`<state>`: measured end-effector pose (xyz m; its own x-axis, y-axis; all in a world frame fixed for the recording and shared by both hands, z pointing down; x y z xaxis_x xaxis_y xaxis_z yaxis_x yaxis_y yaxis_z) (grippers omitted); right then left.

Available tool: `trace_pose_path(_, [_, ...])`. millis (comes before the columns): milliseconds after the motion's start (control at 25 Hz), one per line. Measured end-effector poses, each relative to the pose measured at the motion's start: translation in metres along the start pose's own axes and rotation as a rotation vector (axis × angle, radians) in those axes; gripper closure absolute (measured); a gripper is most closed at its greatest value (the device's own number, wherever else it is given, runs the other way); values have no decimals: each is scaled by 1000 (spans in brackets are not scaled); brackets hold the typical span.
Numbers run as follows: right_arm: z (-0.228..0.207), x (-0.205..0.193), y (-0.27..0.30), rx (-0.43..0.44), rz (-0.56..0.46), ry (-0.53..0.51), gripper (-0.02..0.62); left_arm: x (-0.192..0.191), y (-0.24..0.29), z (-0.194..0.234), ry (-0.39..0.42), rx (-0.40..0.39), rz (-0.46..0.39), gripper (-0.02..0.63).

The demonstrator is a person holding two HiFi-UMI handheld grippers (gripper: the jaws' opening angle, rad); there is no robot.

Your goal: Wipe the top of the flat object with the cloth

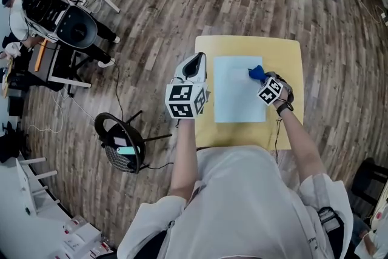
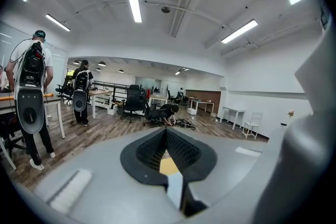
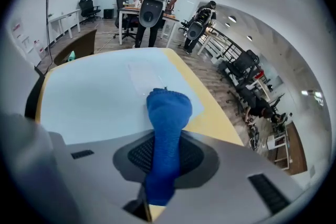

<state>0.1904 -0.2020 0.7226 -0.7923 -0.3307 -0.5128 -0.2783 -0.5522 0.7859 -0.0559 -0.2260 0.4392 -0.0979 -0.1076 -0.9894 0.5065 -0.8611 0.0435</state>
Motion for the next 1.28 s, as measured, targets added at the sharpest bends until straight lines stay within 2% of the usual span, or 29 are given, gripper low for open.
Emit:
trace_pose_path(200, [-3,-4,1,-9,14,25,522,2,3,-5,6,-4,-6,595])
trace_pose_path(280, [-2,6,-3,-16,-4,25,522,3,0,-3,4,5,-12,595])
trace_pose_path(400, [13,45,-7,11,-80,9,522,4,-7,4,0,26,-21,595])
trace_pose_path(600, [75,140,4,157,-234,-61,522,4,-21,21,-11,78,-24,595])
trace_pose_path(760, [121,178,25,260,-264,-101,522,7,-33,29,-4,107,-30,595])
trace_pose_path(880, [133,176,41,269,-234,-128,522,9,-41,34,1,119,-32,595])
trace_pose_path(1040, [123,159,42,228,-213,-131,522,8,-47,40,-4,123,-33,595])
trace_pose_path(1280, [87,98,23,140,-128,-81,520,4,-37,26,-6,77,-29,595])
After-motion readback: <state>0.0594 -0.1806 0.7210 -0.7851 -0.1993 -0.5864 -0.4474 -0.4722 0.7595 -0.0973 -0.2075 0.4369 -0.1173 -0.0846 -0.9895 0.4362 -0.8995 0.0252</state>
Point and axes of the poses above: the fingertips, and each gripper's own axes: y forward along the fingers, z to its left, x out of its top, the point moved 2 cm from there along -y, backward along the fingers, and after that the axes turned 12 degrees about -z, right-handed, at the moved point
